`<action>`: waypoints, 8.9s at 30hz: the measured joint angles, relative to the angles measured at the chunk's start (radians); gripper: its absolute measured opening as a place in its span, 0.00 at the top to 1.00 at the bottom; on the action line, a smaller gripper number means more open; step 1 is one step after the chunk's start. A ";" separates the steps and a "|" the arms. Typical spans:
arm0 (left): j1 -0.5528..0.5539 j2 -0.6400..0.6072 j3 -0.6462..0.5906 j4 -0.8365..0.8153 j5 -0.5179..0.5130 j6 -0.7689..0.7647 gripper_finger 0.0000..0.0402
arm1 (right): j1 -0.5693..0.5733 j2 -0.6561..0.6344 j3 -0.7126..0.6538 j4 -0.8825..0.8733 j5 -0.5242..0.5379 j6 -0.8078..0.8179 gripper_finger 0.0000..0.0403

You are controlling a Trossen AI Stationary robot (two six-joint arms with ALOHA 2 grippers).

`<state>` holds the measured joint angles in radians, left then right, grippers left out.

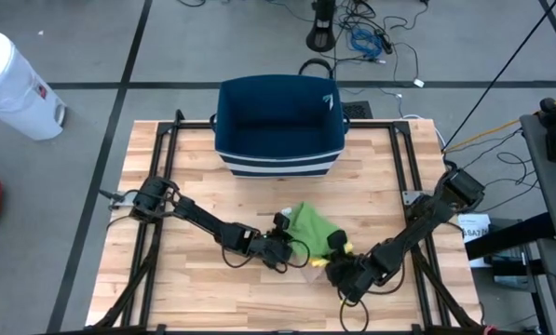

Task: Fold towel
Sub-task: Put the stacked towels into the laundry bin, then return to Home Position

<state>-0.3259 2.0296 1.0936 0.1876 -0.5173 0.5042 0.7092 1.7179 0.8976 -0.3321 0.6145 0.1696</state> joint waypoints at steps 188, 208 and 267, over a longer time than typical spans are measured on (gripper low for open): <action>0.666 -1.174 0.004 -0.564 0.806 -0.007 0.62 | -1.387 -0.607 0.569 -0.872 -1.792 -1.466 0.69; 0.686 -1.445 -0.288 -0.408 0.718 -0.137 0.62 | -1.560 -0.780 0.543 -1.010 -1.870 -1.462 0.74; 0.683 -1.703 -0.781 -0.021 0.709 -0.418 0.62 | -1.784 -1.282 -0.006 -1.065 -2.187 -1.474 0.83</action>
<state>0.3569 0.3267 0.3130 0.1669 0.1913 0.0859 -1.0752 0.4357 0.8921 -1.3972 -1.5726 -1.3045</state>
